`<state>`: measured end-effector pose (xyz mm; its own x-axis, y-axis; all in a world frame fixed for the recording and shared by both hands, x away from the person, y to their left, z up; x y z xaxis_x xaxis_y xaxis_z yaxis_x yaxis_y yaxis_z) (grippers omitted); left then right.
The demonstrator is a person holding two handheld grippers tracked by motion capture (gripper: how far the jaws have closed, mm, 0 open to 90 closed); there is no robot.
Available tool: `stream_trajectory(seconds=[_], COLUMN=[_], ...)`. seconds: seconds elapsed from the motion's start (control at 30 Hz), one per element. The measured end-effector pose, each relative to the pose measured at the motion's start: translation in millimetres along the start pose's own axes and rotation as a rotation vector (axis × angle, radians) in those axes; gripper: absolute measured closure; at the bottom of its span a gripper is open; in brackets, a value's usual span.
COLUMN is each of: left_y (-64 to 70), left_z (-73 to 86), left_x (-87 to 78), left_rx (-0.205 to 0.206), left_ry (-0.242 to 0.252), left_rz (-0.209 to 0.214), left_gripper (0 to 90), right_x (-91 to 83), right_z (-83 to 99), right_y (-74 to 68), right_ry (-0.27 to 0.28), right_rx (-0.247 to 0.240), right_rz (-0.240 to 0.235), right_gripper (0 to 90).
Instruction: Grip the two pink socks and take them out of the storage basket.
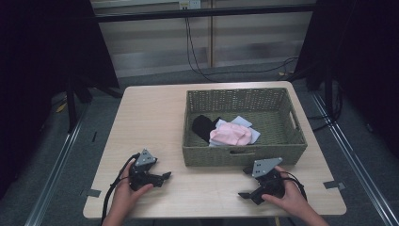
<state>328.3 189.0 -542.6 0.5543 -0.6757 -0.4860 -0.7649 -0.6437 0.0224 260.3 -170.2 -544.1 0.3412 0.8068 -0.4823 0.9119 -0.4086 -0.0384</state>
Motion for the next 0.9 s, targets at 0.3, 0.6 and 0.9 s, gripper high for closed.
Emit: stream_trajectory(seconds=[0.3, 0.6, 0.9], left_y=[-0.2, 0.0, 0.0], left_z=[0.0, 0.0, 0.0], left_x=[-0.2, 0.0, 0.0], left_rx=[0.004, 0.001, 0.001], left_ry=[-0.003, 0.000, 0.000], left_rz=[0.002, 0.000, 0.000], left_gripper=[18.3, 18.3, 18.3], right_x=[-0.9, -5.3, -16.7], right_z=[-1.6, -18.9, -39.7], right_y=[-0.2, 1.7, 3.9], right_ry=[-0.029, -0.168, -0.290], right_rx=[0.008, 0.048, 0.058], right_rz=[0.012, -0.039, -0.073], right_gripper=[14.3, 22.7, 25.3])
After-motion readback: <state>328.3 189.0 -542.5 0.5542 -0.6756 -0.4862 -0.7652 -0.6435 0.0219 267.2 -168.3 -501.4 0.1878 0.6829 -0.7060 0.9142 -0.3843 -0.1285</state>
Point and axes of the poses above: each handheld gripper's, and its own axes: x roughly forward along the jaws, z roughly out of its underside, y roughly to its right, the point moved 5 cm from there along x, roughly forward along the jaws, and after that the axes turned 14 degrees about y, right-handed, at the moved point
